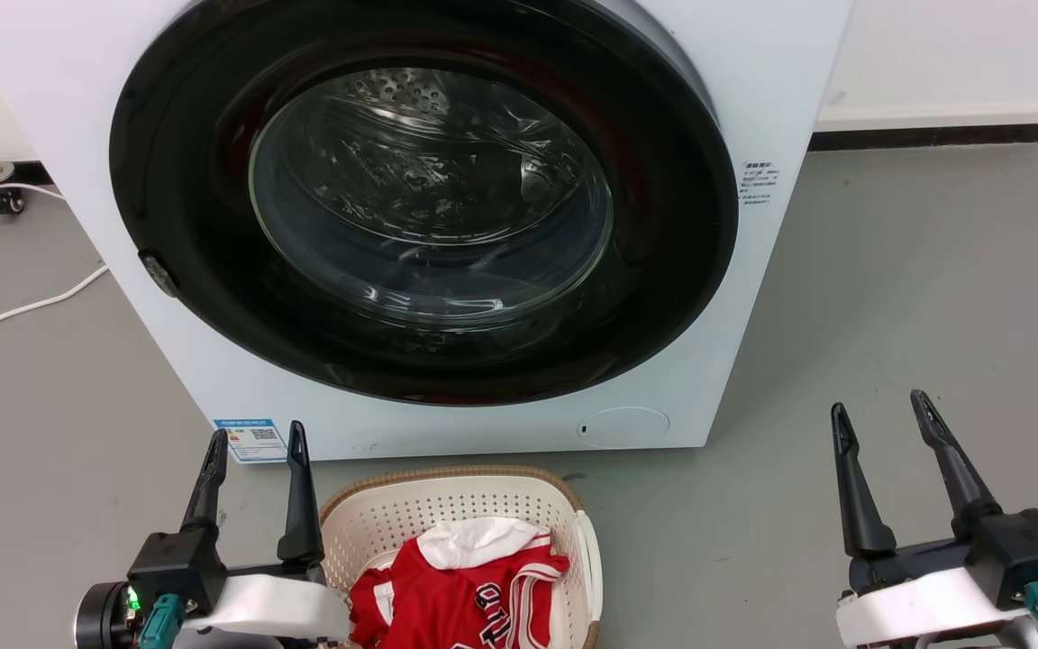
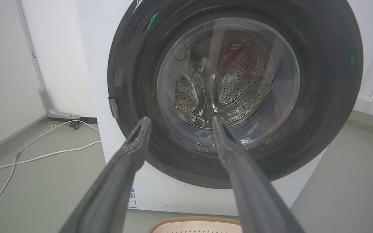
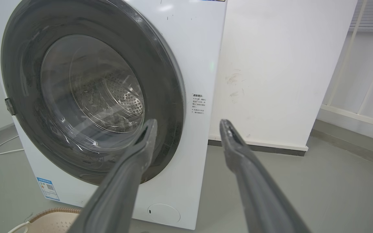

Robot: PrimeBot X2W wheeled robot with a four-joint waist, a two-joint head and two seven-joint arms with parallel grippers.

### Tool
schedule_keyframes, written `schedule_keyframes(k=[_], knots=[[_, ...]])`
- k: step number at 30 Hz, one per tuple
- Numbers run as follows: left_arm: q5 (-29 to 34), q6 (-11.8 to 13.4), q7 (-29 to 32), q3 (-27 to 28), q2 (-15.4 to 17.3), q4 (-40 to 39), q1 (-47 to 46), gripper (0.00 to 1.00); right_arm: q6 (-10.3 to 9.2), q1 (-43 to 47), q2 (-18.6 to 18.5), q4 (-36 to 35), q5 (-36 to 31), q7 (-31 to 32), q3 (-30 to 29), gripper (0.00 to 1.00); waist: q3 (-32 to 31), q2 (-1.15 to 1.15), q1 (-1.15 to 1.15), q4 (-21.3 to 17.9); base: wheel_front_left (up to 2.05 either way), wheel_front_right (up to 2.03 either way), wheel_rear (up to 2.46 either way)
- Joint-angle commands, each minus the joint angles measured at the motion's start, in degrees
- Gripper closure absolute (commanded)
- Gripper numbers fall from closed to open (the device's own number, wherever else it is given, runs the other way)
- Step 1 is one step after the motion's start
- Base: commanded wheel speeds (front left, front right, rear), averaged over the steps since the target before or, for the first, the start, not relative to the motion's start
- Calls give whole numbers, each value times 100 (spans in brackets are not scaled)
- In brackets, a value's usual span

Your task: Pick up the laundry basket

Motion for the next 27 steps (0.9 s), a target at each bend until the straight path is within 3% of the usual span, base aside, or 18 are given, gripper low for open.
schedule_keyframes(k=[1,27], knots=[[7,-25,-25,7,15,15,49,0,-2,40,-13,10,35,-12,-8,0,-4,0,0,0,0,0,0],[-17,-43,-24,43,15,157,78,0,-2,60,-13,197,248,-12,-40,0,-21,0,0,0,0,0,0]])
